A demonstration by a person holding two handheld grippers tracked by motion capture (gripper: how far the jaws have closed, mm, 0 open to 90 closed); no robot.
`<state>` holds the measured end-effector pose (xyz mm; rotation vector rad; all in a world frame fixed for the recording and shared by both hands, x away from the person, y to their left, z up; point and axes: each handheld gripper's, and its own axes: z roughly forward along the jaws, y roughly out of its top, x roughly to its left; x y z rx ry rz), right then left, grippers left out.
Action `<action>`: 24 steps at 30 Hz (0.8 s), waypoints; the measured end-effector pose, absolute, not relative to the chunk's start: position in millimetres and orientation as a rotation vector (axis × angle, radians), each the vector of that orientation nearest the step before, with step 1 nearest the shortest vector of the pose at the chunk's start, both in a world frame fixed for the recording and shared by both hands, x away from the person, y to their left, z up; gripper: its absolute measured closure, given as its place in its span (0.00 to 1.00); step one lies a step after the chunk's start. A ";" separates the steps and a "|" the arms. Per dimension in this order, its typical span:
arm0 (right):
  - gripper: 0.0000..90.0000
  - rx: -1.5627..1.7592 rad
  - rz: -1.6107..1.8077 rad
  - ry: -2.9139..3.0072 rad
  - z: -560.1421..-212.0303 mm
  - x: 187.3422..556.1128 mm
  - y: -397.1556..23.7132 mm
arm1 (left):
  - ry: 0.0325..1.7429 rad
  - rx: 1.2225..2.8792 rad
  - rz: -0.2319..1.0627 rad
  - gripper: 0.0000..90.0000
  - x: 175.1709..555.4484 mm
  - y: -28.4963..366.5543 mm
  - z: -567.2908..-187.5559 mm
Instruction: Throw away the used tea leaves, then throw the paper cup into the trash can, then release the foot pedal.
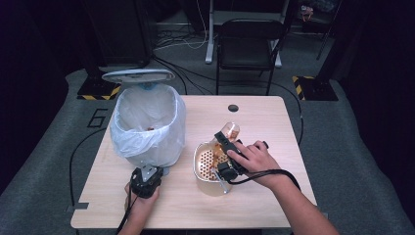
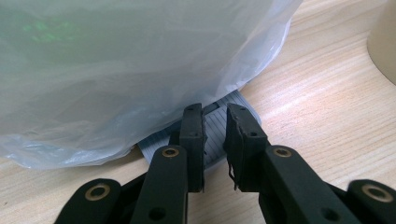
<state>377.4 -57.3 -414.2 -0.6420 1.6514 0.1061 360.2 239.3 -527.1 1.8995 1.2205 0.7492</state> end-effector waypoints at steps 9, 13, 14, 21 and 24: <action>0.42 -0.771 -0.025 1.536 -417.8 374.3 -53.2 | 1.222 1.898 0.747 0.85 360.1 239.0 -527.2; 0.42 -0.796 -0.057 1.533 -420.1 374.1 -53.7 | 1.217 1.903 0.757 0.85 360.4 239.8 -526.9; 0.41 -0.794 -0.054 1.464 -419.2 373.3 -52.9 | 1.217 1.903 0.756 0.85 360.4 239.8 -526.9; 0.41 -0.812 -0.080 1.497 -422.6 372.8 -54.1 | 1.218 1.901 0.756 0.85 360.4 239.5 -527.0; 0.41 -0.816 -0.079 1.495 -423.0 372.4 -54.3 | 1.219 1.902 0.752 0.85 360.2 239.5 -526.9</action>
